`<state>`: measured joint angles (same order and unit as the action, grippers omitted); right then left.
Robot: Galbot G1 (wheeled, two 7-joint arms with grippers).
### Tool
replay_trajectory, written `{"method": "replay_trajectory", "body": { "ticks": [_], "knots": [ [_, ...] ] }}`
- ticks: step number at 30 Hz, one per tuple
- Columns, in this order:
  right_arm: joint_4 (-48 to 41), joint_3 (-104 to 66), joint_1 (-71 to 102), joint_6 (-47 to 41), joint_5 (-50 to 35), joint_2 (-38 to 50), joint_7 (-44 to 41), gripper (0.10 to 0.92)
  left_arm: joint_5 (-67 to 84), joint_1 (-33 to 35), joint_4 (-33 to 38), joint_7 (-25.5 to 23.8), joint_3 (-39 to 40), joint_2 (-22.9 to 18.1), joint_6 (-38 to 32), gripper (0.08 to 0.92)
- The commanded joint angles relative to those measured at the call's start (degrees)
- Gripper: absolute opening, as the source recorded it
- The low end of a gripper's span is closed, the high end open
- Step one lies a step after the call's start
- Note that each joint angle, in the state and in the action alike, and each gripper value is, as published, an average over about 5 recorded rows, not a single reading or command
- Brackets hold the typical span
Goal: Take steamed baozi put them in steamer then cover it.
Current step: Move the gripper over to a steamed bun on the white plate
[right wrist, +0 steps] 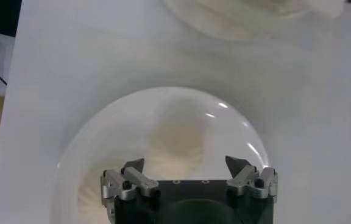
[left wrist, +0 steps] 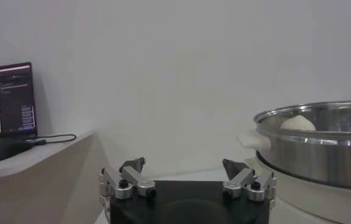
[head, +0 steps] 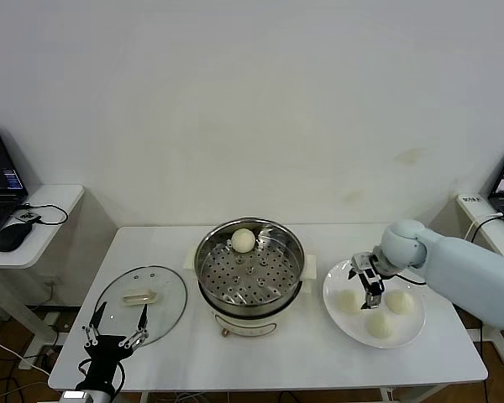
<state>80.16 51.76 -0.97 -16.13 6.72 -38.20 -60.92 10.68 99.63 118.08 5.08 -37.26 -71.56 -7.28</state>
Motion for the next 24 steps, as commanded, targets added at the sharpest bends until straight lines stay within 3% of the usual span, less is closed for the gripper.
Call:
{"method": "replay_trajectory", "body": {
  "ticks": [1,14,24],
  "knots": [
    [-2.17,-2.09,3.57,0.36,2.31,-1.37,0.23,0.823,-0.02,0.02,-0.04,-0.03,0.00,0.01,-0.03,0.823],
    [-4.16,-2.37,4.52,0.07,3.64,-3.62,0.32,0.815,-0.18,0.08,-0.32,-0.12,0.04,-0.37,-0.08,0.823],
    [-4.63,-2.75,4.40,0.05,3.47,-4.34,0.62,0.679,-0.22,0.17,-0.27,-0.14,-0.02,-0.38,-0.10,0.823]
  ]
}}
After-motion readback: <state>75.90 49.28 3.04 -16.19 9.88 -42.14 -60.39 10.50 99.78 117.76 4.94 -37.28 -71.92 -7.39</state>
